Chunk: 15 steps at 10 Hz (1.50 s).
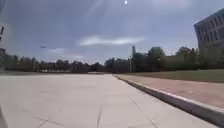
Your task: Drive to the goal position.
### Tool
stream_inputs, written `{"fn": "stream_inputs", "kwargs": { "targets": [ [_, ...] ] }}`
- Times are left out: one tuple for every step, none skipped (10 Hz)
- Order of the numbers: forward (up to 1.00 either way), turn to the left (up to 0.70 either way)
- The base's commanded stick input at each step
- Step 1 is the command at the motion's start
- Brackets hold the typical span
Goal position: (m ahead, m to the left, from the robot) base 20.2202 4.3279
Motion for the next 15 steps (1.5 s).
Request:
{"fn": "stream_inputs", "kwargs": {
  "targets": [
    [1.0,0.05],
    [1.0,0.1],
    [1.0,0.05],
    [1.0,0.02],
    [1.0,0.02],
    [1.0,0.02],
    [1.0,0.02],
    [1.0,0.02],
    [1.0,0.02],
    [1.0,0.02],
    [1.0,0.0],
    [1.0,0.0],
    [1.0,0.0],
    [1.0,0.0],
    [1.0,0.0]
  ]
}}
